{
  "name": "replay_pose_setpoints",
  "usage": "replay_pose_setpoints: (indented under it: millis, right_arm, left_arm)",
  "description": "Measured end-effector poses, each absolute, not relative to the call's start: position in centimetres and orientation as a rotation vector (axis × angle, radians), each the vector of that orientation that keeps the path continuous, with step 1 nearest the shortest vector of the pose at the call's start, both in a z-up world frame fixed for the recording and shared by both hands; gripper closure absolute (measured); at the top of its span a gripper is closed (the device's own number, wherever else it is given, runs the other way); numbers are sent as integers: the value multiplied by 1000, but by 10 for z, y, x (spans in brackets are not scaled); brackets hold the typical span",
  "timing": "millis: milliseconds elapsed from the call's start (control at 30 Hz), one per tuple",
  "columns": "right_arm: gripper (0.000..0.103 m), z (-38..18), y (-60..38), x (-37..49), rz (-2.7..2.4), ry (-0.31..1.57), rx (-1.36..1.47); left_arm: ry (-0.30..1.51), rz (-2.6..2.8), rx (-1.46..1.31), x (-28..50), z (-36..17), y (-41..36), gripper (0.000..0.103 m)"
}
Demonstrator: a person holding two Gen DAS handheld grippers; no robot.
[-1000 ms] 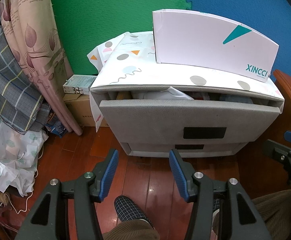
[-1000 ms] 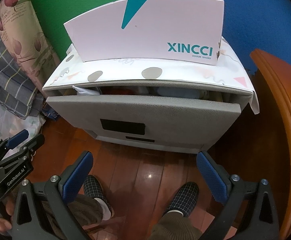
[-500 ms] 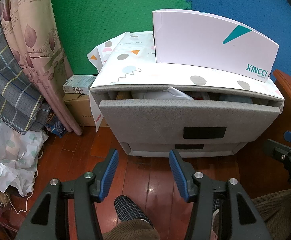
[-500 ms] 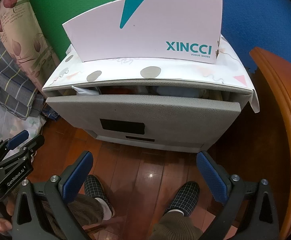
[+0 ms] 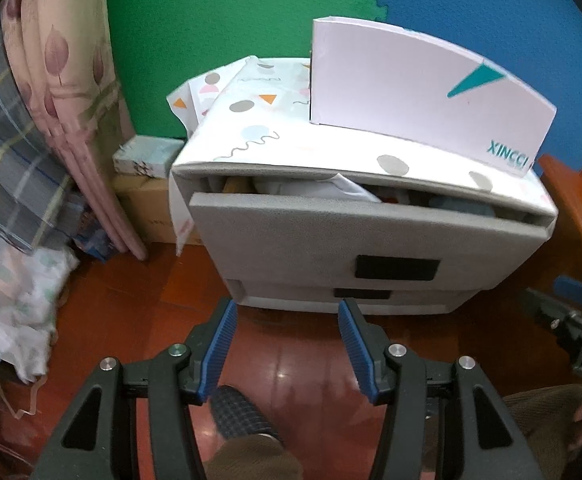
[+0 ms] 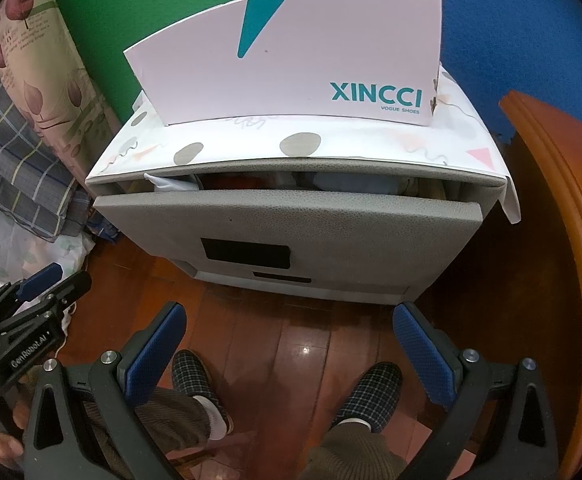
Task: Take underwear out of drawer
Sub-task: 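Hook the drawer front with the left tool and pull it open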
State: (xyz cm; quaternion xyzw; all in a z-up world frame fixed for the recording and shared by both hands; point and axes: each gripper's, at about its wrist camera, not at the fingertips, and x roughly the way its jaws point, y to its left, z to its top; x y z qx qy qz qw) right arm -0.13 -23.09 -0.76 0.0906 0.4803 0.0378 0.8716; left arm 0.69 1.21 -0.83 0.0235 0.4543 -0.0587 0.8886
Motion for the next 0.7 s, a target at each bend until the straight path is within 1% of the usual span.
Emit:
replay_pose_setpoints:
  millis: [200,500,700]
  right_arm:
    - [0,-7,-237,0,85,1004,212]
    - [0,-9,-246,2,94,1000,239]
    - [0,-12,-251,5,93,1010,251]
  left_arm:
    - [988,-150,-166,22,-6,43,49]
    - [1043,-129,-424,76,-12,73,49]
    - [1087,-101,-547,109,-32,83,49]
